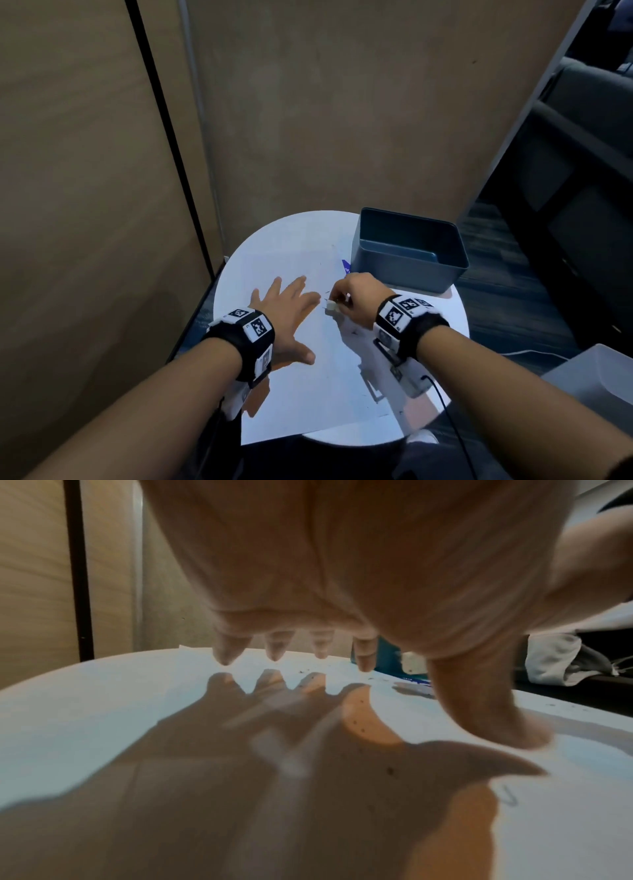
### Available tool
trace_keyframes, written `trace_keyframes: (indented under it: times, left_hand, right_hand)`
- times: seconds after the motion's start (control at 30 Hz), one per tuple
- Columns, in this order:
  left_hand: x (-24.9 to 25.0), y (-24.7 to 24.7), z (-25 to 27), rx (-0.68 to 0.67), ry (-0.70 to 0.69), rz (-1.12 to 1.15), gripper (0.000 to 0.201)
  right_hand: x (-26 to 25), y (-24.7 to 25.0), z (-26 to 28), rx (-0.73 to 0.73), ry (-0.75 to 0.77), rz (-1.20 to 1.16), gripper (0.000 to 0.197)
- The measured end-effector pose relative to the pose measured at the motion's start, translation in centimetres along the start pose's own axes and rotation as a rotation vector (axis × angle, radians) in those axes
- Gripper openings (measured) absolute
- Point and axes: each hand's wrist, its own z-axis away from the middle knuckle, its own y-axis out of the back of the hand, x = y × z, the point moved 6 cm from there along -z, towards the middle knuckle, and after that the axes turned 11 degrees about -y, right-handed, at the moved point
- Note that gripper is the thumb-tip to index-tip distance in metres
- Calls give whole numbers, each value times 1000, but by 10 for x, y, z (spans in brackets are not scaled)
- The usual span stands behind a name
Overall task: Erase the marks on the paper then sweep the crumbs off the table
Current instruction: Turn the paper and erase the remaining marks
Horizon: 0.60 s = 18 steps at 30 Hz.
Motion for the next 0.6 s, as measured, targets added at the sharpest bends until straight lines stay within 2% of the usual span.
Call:
trace_keyframes:
  times: [0.07,0.23,0.4,0.53,0.6]
  left_hand:
    - [-3,-10,-7,-73,1,-36,121]
    - [-7,-13,-14,-127,0,-51,127]
    - [-9,-17,-14,-139,20,-60,127]
    - [-6,-18,-12,-138,2,-58,124]
    - [-4,-15,-13,-125,-3,-54,122]
  right_hand:
    - [-7,-4,-9,-10,18,42,25]
    - [-9,-13,-12,35,53,104,24]
    - [-7,-27,13,19,129,102,25]
    - [-9,-22,22,-77,150,131,22]
    - [-9,-8,8,-23,115,117,23]
